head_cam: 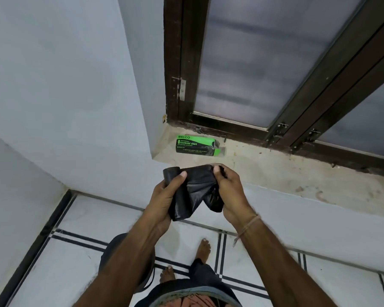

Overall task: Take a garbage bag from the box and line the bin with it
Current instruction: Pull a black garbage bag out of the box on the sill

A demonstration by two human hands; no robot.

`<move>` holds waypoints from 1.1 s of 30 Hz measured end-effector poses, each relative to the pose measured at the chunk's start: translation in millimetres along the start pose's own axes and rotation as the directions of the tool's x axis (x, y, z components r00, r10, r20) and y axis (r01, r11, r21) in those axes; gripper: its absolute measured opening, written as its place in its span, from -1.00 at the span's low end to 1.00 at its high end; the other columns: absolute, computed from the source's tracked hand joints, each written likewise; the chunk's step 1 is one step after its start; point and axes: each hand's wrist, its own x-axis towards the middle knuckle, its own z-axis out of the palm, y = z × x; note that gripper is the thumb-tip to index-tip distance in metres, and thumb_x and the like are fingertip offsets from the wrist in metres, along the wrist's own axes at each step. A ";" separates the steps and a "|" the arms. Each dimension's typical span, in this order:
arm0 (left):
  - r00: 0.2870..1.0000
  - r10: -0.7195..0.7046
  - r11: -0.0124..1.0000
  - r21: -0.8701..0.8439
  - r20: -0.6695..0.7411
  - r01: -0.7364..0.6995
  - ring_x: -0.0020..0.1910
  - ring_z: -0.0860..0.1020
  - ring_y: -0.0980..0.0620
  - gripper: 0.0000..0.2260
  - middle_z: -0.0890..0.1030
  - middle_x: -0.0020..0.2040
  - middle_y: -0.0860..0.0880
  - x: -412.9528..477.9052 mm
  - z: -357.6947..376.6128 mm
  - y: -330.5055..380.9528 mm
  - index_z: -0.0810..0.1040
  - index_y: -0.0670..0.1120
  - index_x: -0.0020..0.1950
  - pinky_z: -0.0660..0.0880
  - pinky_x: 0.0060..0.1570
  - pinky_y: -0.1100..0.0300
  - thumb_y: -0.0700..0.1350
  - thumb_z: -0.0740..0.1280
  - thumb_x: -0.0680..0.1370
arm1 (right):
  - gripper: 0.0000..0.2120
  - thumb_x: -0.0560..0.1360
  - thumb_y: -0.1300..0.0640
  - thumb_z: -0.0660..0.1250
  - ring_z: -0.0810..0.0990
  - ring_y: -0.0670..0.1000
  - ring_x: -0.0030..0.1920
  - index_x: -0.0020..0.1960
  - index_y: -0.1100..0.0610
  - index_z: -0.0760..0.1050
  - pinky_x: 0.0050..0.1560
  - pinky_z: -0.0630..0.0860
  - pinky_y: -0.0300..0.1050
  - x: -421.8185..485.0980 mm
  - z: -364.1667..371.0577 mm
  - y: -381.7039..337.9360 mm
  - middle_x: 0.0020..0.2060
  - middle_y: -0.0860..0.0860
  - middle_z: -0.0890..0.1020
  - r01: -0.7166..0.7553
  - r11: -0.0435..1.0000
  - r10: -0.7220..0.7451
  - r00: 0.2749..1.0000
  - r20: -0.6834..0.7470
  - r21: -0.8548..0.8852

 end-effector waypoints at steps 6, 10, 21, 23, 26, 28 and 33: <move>0.997 0.002 1.000 0.011 0.078 -0.003 0.08 0.74 -0.11 -0.61 0.76 0.12 -0.15 -12.5 -8.1 -2.4 0.74 0.00 0.13 0.64 -0.07 0.09 0.21 0.56 0.42 | -0.67 0.63 -0.02 0.39 0.70 0.07 -0.04 0.07 0.27 0.68 0.07 0.60 0.09 -20.9 8.7 1.3 -0.05 0.21 0.76 0.057 0.965 -0.028 0.993 0.113 -0.257; 0.999 -0.003 1.000 -0.011 0.054 0.003 0.10 0.74 -0.12 -0.59 0.76 0.13 -0.14 -13.3 -10.5 0.2 0.71 -0.04 0.19 0.66 -0.05 0.05 0.16 0.56 0.43 | -0.63 0.73 0.02 0.20 0.70 0.11 -0.03 0.19 0.33 0.59 -0.15 0.64 -0.15 -16.8 14.8 -1.1 0.04 0.21 0.74 -0.159 0.986 0.160 0.987 -0.025 0.040; 0.992 -0.013 0.999 0.036 0.127 0.008 0.14 0.72 -0.16 -0.55 0.75 0.16 -0.16 -13.9 -5.6 -5.2 0.71 -0.03 0.22 0.68 -0.01 0.00 0.24 0.52 0.47 | -0.73 0.60 -0.02 0.44 0.78 0.07 -0.09 0.07 0.18 0.73 -0.19 0.67 -0.13 -26.1 3.2 -2.2 -0.06 0.12 0.79 -0.035 0.996 0.047 0.985 0.165 -0.078; 0.992 -0.027 0.999 0.042 0.123 0.022 0.15 0.72 -0.15 -0.50 0.75 0.16 -0.14 -13.3 -3.1 -5.3 0.68 -0.03 0.26 0.69 0.02 0.00 0.27 0.50 0.47 | -0.68 0.66 -0.05 0.34 0.69 0.08 -0.29 0.06 0.21 0.67 -0.44 0.52 -0.13 -25.4 4.3 0.0 -0.17 0.12 0.75 -0.085 0.993 0.092 0.992 0.087 -0.079; 0.995 -0.039 0.998 0.047 0.095 0.034 0.09 0.74 -0.08 -0.50 0.76 0.14 -0.11 -12.7 -1.1 -5.1 0.68 -0.02 0.26 0.67 -0.11 0.13 0.26 0.50 0.46 | -0.62 0.71 -0.06 0.24 0.55 0.12 -0.41 0.19 0.26 0.58 -0.54 0.35 -0.20 -20.9 3.5 4.5 -0.15 0.20 0.66 -0.170 0.985 0.170 0.985 -0.006 -0.005; 0.997 -0.046 0.998 0.040 0.070 0.043 0.06 0.75 -0.05 -0.51 0.76 0.13 -0.09 -11.9 -2.9 -5.0 0.68 -0.02 0.24 0.67 -0.15 0.14 0.25 0.52 0.45 | -0.66 0.71 -0.05 0.23 0.57 0.06 -0.44 0.21 0.21 0.57 -0.55 0.41 -0.22 -18.7 5.0 4.6 -0.13 0.18 0.66 -0.189 0.982 0.189 0.981 -0.041 0.017; 0.995 -0.045 0.998 0.059 0.095 0.039 0.11 0.74 -0.10 -0.55 0.76 0.15 -0.10 -10.4 -6.8 -6.7 0.71 0.02 0.19 0.68 -0.09 0.06 0.27 0.52 0.44 | -0.58 0.64 -0.19 0.31 0.77 0.11 0.00 0.18 0.14 0.66 -0.15 0.69 -0.08 -20.2 6.1 -0.7 0.03 0.12 0.78 -0.174 0.980 0.171 0.984 0.041 0.092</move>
